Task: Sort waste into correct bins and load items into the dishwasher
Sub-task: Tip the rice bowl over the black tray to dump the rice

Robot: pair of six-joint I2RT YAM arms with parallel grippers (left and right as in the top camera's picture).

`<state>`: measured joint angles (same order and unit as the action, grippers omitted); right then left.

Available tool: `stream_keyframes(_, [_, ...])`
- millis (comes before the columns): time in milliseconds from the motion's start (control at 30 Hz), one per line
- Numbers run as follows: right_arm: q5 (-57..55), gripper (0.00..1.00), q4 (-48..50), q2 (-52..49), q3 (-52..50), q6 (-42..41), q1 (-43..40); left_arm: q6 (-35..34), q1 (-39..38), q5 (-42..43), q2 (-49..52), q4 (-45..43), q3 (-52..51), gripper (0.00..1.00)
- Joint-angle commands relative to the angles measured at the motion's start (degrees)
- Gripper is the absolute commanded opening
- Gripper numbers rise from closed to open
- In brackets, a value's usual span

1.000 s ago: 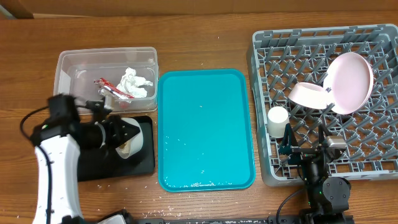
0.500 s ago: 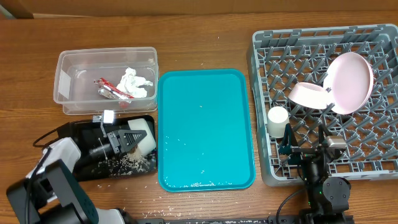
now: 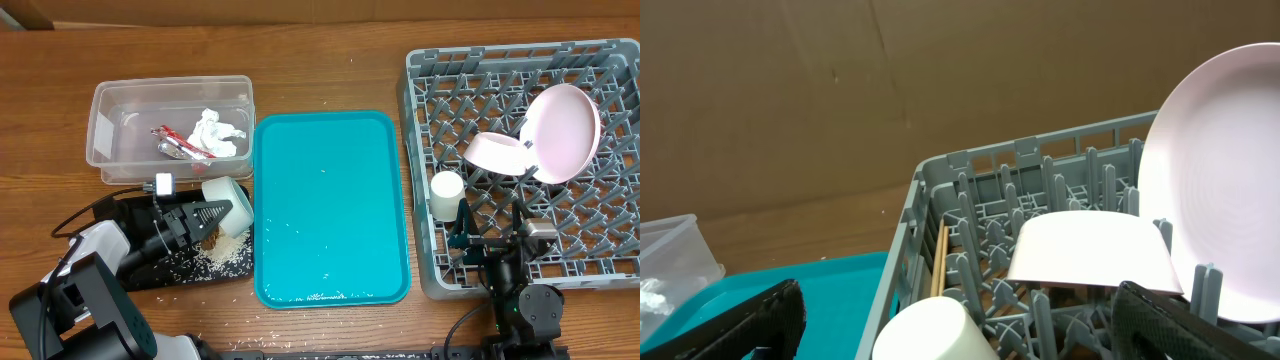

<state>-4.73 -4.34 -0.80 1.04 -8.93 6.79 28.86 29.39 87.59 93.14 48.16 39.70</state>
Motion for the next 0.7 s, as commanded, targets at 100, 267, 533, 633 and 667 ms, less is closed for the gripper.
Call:
stream_keyframes(100, [-0.28, 1.0, 0.2, 0.63, -0.57, 0.2, -0.22, 6.34, 1.6, 2.62, 0.07, 2.78, -0.17, 0.04])
stream_keyframes(267, [-0.28, 1.0, 0.2, 0.63, -0.57, 0.22, -0.22, 11.1, 2.12, -0.55, 0.04, 6.6, -0.17, 0.04])
stream_keyframes(533, [-0.28, 1.0, 0.2, 0.63, -0.57, 0.2, -0.22, 20.02, 1.11, -2.82, -0.72, 16.44, 1.53, 0.04])
stream_keyframes(633, [-0.28, 1.0, 0.2, 0.63, -0.57, 0.22, -0.22, 30.75, -2.21, -7.69, -1.92, 26.86, 6.69, 0.04])
stream_keyframes(667, [-0.28, 1.0, 0.2, 0.63, -0.57, 0.2, -0.22, 32.39, -4.85, -9.31, -2.51, 30.08, 9.99, 0.04])
